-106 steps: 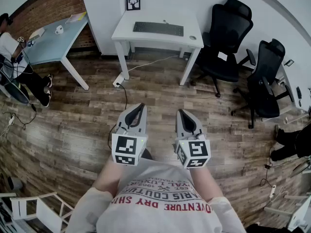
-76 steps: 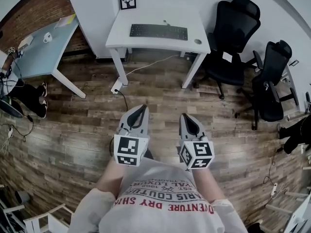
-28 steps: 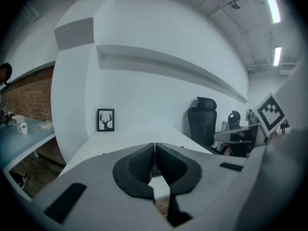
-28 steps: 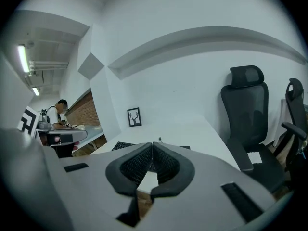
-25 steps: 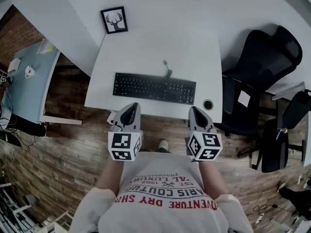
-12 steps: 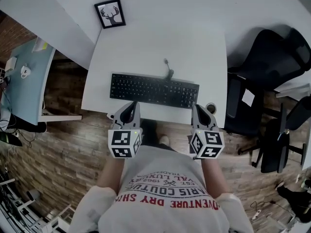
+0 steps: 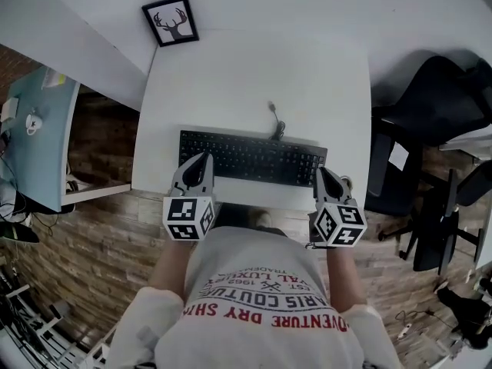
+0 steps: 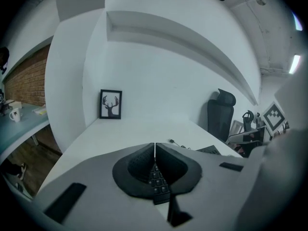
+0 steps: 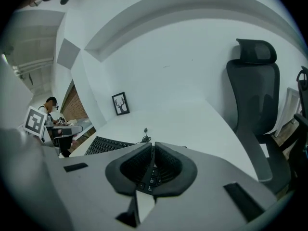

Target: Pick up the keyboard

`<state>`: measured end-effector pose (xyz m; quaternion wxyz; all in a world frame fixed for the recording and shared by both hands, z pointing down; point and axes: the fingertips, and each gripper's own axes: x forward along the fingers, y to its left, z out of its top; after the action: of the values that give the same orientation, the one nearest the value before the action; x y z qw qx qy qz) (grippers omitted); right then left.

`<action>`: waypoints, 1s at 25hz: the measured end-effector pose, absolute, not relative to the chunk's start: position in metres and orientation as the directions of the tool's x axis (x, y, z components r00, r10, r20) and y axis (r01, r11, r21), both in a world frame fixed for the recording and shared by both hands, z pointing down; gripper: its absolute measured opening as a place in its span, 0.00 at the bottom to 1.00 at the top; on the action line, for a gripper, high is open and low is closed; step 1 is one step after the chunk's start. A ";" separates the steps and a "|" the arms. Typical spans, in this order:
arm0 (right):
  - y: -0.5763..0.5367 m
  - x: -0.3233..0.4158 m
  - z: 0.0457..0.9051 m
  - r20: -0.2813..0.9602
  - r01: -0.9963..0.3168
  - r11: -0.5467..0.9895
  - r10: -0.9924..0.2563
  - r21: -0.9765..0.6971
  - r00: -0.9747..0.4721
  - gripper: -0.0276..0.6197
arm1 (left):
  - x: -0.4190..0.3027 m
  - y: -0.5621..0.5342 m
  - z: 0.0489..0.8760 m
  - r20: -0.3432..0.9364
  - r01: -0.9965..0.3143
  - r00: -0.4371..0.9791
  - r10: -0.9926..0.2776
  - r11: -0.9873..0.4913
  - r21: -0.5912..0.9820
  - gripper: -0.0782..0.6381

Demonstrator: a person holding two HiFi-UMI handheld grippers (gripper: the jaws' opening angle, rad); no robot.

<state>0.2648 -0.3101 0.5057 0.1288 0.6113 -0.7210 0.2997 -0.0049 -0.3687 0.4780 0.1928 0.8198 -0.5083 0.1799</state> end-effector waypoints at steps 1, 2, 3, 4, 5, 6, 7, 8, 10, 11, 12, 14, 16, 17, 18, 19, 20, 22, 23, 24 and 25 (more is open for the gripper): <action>-0.313 0.265 0.511 0.564 -0.957 0.068 -0.795 -0.283 -0.223 0.09 | -0.013 -0.374 0.485 0.511 -0.906 0.410 -0.756 -0.402 0.132 0.15; -0.316 0.266 0.517 0.577 -0.956 0.061 -0.785 -0.288 -0.224 0.09 | -0.020 -0.379 0.493 0.531 -0.910 0.399 -0.747 -0.394 0.130 0.15; -0.318 0.267 0.523 0.590 -0.955 0.052 -0.776 -0.293 -0.223 0.09 | -0.028 -0.383 0.501 0.551 -0.914 0.388 -0.739 -0.384 0.129 0.15; -0.320 0.270 0.529 0.603 -0.953 0.044 -0.766 -0.299 -0.224 0.09 | -0.035 -0.387 0.509 0.569 -0.919 0.377 -0.731 -0.370 0.133 0.15; -0.322 0.272 0.535 0.614 -0.951 0.037 -0.756 -0.307 -0.228 0.10 | -0.041 -0.390 0.516 0.586 -0.924 0.368 -0.722 -0.355 0.143 0.15; -0.324 0.274 0.541 0.624 -0.948 0.034 -0.746 -0.316 -0.234 0.20 | -0.047 -0.393 0.523 0.601 -0.927 0.363 -0.712 -0.339 0.158 0.15; -0.325 0.275 0.547 0.633 -0.946 0.032 -0.736 -0.322 -0.240 0.32 | -0.052 -0.395 0.530 0.613 -0.928 0.365 -0.700 -0.328 0.178 0.15; -0.326 0.277 0.552 0.644 -0.946 0.032 -0.725 -0.321 -0.243 0.35 | -0.056 -0.397 0.537 0.624 -0.925 0.374 -0.686 -0.323 0.200 0.22; -0.327 0.282 0.562 0.670 -0.951 0.034 -0.702 -0.308 -0.241 0.40 | -0.063 -0.399 0.551 0.647 -0.919 0.390 -0.655 -0.319 0.231 0.42; -0.327 0.285 0.568 0.684 -0.954 0.032 -0.690 -0.298 -0.237 0.41 | -0.068 -0.400 0.558 0.661 -0.919 0.389 -0.642 -0.315 0.235 0.44; -0.328 0.288 0.574 0.697 -0.956 0.028 -0.678 -0.291 -0.232 0.42 | -0.072 -0.401 0.564 0.676 -0.921 0.384 -0.629 -0.310 0.235 0.46; -0.328 0.292 0.585 0.719 -0.955 0.016 -0.655 -0.296 -0.234 0.44 | -0.079 -0.404 0.576 0.703 -0.924 0.376 -0.604 -0.301 0.235 0.48; -0.328 0.296 0.593 0.728 -0.947 -0.002 -0.640 -0.321 -0.245 0.44 | -0.082 -0.407 0.586 0.724 -0.923 0.377 -0.578 -0.297 0.244 0.49; -0.328 0.297 0.595 0.731 -0.943 -0.012 -0.635 -0.333 -0.250 0.44 | -0.083 -0.408 0.590 0.734 -0.922 0.380 -0.564 -0.299 0.247 0.49; -0.328 0.298 0.597 0.732 -0.939 -0.020 -0.632 -0.343 -0.253 0.44 | -0.084 -0.408 0.594 0.744 -0.920 0.382 -0.548 -0.303 0.248 0.49; -0.329 0.298 0.599 0.733 -0.936 -0.026 -0.630 -0.351 -0.257 0.44 | -0.084 -0.409 0.597 0.754 -0.918 0.383 -0.533 -0.309 0.248 0.49; -0.331 0.297 0.601 0.734 -0.934 -0.029 -0.627 -0.357 -0.261 0.44 | -0.084 -0.410 0.599 0.763 -0.917 0.384 -0.520 -0.313 0.248 0.49; -0.335 0.295 0.605 0.739 -0.932 -0.029 -0.618 -0.362 -0.268 0.44 | -0.084 -0.412 0.603 0.775 -0.913 0.391 -0.496 -0.318 0.257 0.49; -0.337 0.294 0.608 0.743 -0.931 -0.028 -0.611 -0.365 -0.273 0.44 | -0.083 -0.413 0.605 0.780 -0.910 0.396 -0.484 -0.320 0.264 0.49; -0.338 0.292 0.610 0.746 -0.929 -0.026 -0.605 -0.369 -0.279 0.44 | -0.083 -0.414 0.606 0.784 -0.907 0.402 -0.473 -0.324 0.270 0.49; -0.339 0.291 0.611 0.747 -0.927 -0.024 -0.600 -0.375 -0.287 0.44 | -0.082 -0.414 0.608 0.787 -0.903 0.409 -0.462 -0.330 0.276 0.49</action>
<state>0.2911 -0.3389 0.6115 0.1872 0.5669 -0.6730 0.4367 -0.0825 -0.4141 0.6075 0.3632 0.7568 -0.4507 0.3036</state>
